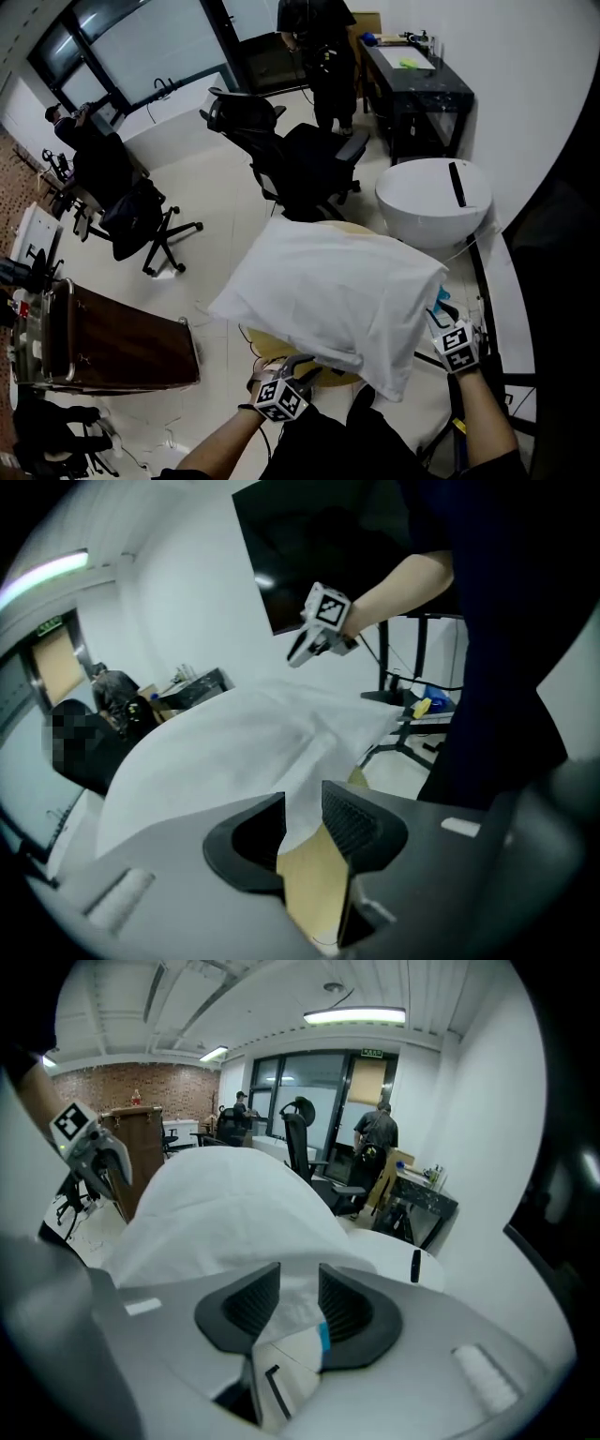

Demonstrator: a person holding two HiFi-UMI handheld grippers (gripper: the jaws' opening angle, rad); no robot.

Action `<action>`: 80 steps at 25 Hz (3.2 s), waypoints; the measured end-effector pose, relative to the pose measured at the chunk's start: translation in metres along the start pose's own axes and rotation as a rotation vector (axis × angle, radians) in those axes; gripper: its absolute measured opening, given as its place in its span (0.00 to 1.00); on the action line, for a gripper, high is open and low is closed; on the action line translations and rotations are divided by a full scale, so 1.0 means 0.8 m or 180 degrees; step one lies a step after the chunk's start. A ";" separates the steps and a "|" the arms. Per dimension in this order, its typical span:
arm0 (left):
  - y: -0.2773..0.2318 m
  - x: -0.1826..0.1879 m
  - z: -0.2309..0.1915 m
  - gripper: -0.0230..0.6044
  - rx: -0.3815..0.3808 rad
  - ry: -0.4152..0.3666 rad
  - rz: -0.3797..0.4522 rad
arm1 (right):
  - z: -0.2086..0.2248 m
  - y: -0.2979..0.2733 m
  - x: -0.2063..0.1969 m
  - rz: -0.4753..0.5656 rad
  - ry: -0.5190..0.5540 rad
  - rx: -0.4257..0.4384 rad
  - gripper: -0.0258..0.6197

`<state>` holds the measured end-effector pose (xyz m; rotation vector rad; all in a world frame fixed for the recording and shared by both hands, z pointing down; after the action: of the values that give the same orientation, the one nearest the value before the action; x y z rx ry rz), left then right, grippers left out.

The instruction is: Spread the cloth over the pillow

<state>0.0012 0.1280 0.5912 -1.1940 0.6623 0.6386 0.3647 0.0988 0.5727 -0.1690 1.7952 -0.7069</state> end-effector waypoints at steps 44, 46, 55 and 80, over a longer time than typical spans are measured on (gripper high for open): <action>0.210 -0.230 -0.205 0.04 0.0380 -0.1446 -0.0451 | -0.256 0.065 0.068 0.0222 -0.1404 -0.1172 0.29; 0.196 -0.244 -0.201 0.04 0.0302 -0.1401 -0.0518 | -0.258 0.064 0.067 0.0215 -0.1431 -0.1168 0.29; 0.156 -0.273 -0.223 0.14 0.0177 -0.1048 -0.0698 | -0.262 0.079 0.066 0.0213 -0.1446 -0.1181 0.29; 0.223 -0.114 -0.210 0.34 0.0273 0.0145 0.1127 | -0.261 0.047 -0.045 -0.0612 -0.1191 -0.0936 0.32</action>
<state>-0.2123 0.0007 0.5112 -1.0216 0.9418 0.8710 0.1962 0.2248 0.6189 -0.6364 1.5238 -0.5006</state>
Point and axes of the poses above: the fingertips, and each gripper's own axes: y backward along the fingers, z to its right, x out of its top, the point moved 8 cm from there along y, backward along the fingers, and after that the axes turned 10 degrees about z, right-handed, at the moved point
